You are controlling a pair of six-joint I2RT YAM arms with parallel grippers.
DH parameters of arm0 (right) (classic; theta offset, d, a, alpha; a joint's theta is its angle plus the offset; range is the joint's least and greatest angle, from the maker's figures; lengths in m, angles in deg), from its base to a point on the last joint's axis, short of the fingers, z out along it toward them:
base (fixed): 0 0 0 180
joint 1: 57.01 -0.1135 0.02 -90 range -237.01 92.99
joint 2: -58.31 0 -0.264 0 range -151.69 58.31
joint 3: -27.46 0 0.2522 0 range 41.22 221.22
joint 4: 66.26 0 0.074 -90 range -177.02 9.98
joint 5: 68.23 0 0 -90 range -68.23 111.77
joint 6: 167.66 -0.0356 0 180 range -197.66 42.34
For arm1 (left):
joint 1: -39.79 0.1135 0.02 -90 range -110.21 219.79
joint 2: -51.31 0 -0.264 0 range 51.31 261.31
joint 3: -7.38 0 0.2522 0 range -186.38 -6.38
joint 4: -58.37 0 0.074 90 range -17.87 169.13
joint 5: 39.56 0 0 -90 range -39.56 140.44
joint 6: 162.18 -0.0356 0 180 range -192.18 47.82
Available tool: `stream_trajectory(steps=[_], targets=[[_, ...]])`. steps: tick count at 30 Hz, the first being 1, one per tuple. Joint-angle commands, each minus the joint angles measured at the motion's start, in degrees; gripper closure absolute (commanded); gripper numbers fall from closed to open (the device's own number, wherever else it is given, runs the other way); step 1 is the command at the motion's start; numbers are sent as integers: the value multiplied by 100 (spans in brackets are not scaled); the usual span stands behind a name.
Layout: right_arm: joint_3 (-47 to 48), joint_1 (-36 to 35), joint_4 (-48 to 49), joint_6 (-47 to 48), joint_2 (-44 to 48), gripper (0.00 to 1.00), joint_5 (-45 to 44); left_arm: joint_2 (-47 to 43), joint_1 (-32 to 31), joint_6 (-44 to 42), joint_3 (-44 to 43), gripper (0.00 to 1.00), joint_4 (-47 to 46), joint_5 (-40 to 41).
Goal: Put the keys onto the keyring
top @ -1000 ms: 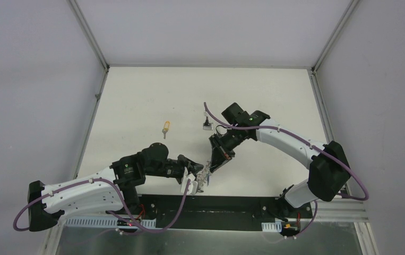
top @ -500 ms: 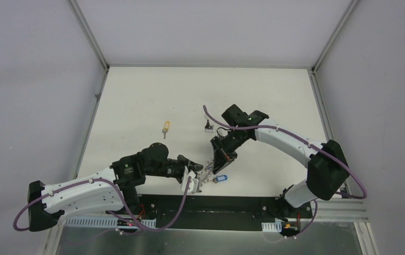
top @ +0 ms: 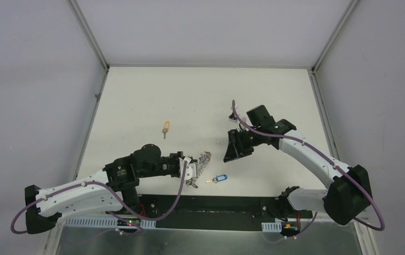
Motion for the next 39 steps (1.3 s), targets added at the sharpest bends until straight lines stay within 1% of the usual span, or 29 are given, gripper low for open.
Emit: stream_trajectory(steps=[1, 4, 8, 11, 15, 17, 21, 23, 26, 39], targets=[[-190, 178, 447, -34, 335, 53, -111, -349, -47, -61, -81, 100, -271, 53], [-353, 185, 574, -50, 228, 52, 42, -414, -46, -247, -40, 100, -261, 60], [-437, 185, 603, -309, -123, 52, -302, -448, -48, -336, -86, 100, -171, 201], [-436, 185, 540, -467, -416, 56, -478, -521, -44, -517, -60, 100, -96, 165], [-364, 105, 421, -720, -894, 62, -575, -763, -46, -1030, 118, 100, -92, -10], [-332, -82, 409, -834, -1070, 63, -635, -876, -44, -1175, 161, 100, -90, -10], [-163, -625, 257, -1015, -1481, 64, -1186, -1027, -49, -1315, 175, 100, -49, 32], [-34, -773, 163, -1052, -1705, 68, -1366, -1053, -45, -1334, 151, 100, 6, 43], [129, -965, 4, -1096, -1928, 69, -1659, -1030, -45, -1338, 101, 100, 107, 29], [616, -1509, 9, -1557, -2512, 69, -1750, -931, -45, -1271, 40, 100, 231, -87]])
